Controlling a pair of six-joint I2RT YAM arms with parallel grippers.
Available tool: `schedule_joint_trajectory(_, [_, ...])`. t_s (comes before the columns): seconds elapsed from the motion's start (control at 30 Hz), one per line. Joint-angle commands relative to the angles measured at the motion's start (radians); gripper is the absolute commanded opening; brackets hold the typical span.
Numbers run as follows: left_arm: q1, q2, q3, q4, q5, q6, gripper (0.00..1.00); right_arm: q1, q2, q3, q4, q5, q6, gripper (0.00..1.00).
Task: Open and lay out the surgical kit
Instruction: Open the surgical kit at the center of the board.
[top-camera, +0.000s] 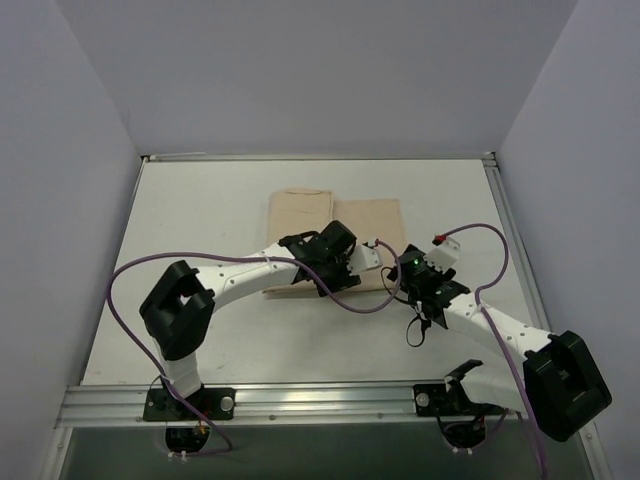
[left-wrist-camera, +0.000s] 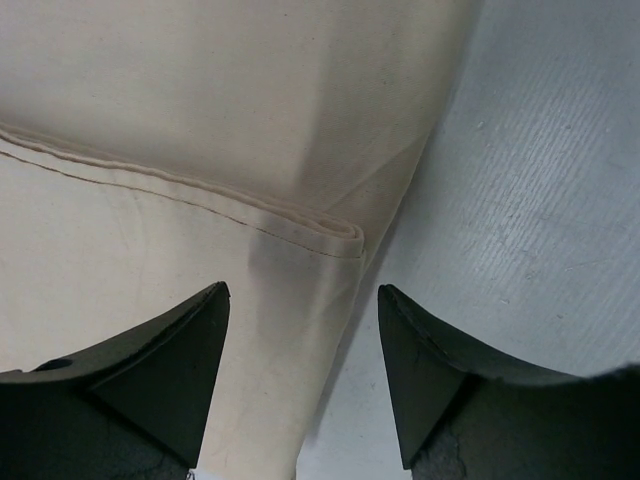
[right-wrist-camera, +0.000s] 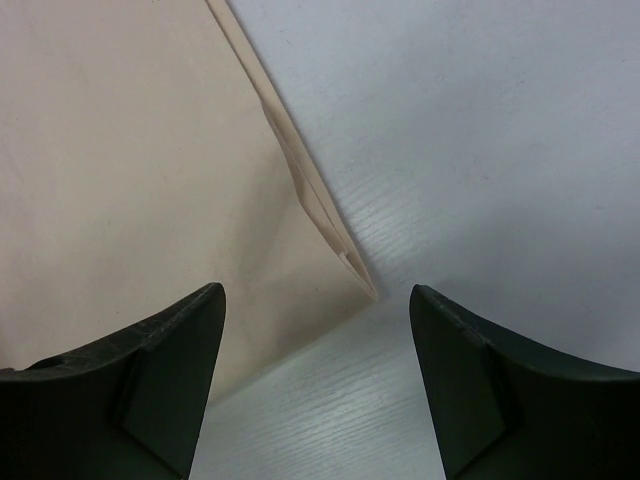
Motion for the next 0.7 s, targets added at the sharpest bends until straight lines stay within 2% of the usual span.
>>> schedule_joint_trajectory(0.0, [-0.035, 0.012, 0.038, -0.006, -0.013, 0.007, 0.70, -0.006, 0.017, 0.037, -0.022, 0.047, 0.005, 0.70])
schedule_joint_trajectory(0.1, [-0.050, 0.030, 0.017, 0.040, -0.075, 0.013, 0.70, -0.004, 0.034, 0.035, 0.007, 0.034, -0.013, 0.70])
schedule_joint_trajectory(0.13, [-0.050, 0.038, 0.018, 0.043, -0.111, 0.013, 0.66, -0.004, 0.039, 0.035, 0.023, 0.029, -0.018, 0.70])
schedule_joint_trajectory(0.2, [-0.050, 0.052, 0.030, 0.049, -0.143, 0.009, 0.49, -0.004, 0.054, 0.037, 0.033, 0.017, -0.022, 0.70])
schedule_joint_trajectory(0.3, [-0.050, 0.047, 0.033, 0.052, -0.151, 0.006, 0.32, -0.007, 0.070, 0.035, 0.049, 0.000, -0.025, 0.70])
schedule_joint_trajectory(0.4, [-0.050, 0.033, 0.032, 0.053, -0.129, 0.001, 0.23, -0.027, 0.076, 0.020, 0.073, -0.023, -0.030, 0.69])
schedule_joint_trajectory(0.53, [-0.047, 0.021, 0.038, 0.051, -0.125, -0.017, 0.05, -0.076, 0.091, 0.000, 0.115, -0.071, -0.036, 0.67])
schedule_joint_trajectory(0.67, [-0.029, -0.017, 0.049, 0.059, -0.120, -0.068, 0.02, -0.119, 0.097, -0.011, 0.139, -0.103, -0.054, 0.62])
